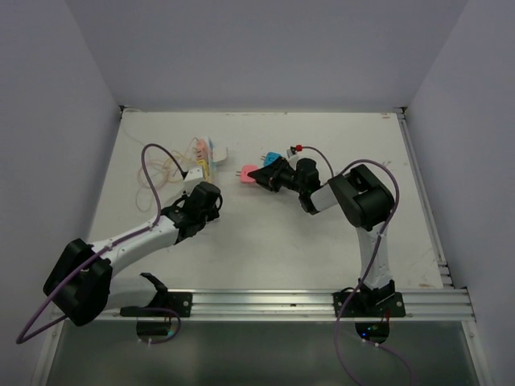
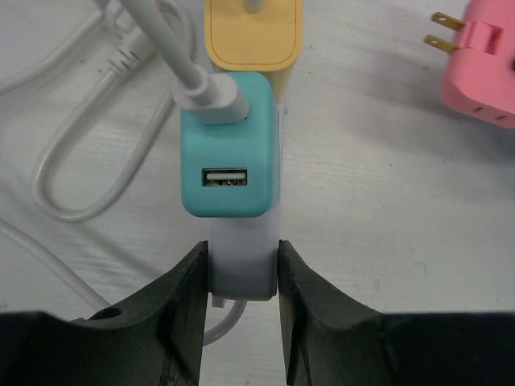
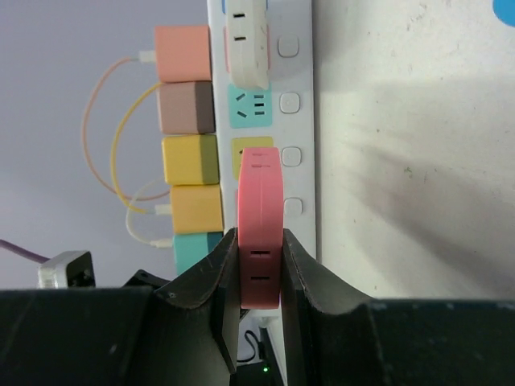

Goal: Pull the plug off the socket

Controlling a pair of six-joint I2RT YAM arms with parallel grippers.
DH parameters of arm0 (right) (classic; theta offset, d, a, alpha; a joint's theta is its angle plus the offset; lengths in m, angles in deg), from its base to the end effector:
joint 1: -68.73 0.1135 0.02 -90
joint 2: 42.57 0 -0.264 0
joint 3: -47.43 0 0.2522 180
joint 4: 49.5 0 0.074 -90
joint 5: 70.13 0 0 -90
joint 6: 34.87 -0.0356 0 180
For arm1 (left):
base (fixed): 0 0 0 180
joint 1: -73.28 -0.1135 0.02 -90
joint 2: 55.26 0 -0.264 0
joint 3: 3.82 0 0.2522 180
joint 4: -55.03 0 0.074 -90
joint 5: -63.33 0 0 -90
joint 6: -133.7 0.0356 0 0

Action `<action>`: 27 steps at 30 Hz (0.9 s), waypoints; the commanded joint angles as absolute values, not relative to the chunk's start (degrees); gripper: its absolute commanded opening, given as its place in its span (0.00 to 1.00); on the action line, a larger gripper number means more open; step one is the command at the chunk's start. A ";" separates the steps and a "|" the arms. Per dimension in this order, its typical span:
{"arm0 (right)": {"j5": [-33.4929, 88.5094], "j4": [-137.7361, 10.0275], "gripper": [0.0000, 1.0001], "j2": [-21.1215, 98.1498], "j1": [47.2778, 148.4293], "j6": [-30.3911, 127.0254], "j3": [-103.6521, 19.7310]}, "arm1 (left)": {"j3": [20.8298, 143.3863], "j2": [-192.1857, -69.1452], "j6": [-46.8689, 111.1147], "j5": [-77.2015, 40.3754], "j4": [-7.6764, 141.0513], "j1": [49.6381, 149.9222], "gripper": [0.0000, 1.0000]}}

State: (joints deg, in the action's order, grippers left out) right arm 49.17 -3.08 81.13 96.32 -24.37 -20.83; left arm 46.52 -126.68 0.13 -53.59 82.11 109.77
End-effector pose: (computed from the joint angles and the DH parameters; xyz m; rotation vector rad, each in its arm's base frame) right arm 0.3582 0.2069 0.1090 0.4826 2.0301 1.7149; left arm 0.2039 -0.1308 0.1943 -0.3508 2.2747 -0.1435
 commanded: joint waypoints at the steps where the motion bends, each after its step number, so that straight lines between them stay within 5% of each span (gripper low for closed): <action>1: 48.96 1.96 0.00 76.53 96.06 -25.20 -20.38 | 47.11 -127.68 -1.47 -61.04 90.33 108.96 0.00; 19: 50.10 -8.85 0.00 64.58 83.69 -16.51 -13.17 | 46.68 -126.45 3.53 -57.44 87.08 109.32 0.00; 27: 51.68 -14.56 0.00 68.87 76.11 -13.86 -19.40 | 45.62 -125.13 6.26 -55.24 84.53 109.49 0.00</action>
State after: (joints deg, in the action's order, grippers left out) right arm 49.82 -13.20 67.80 76.89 -16.18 -14.95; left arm 46.67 -126.09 3.50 -56.28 84.17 109.36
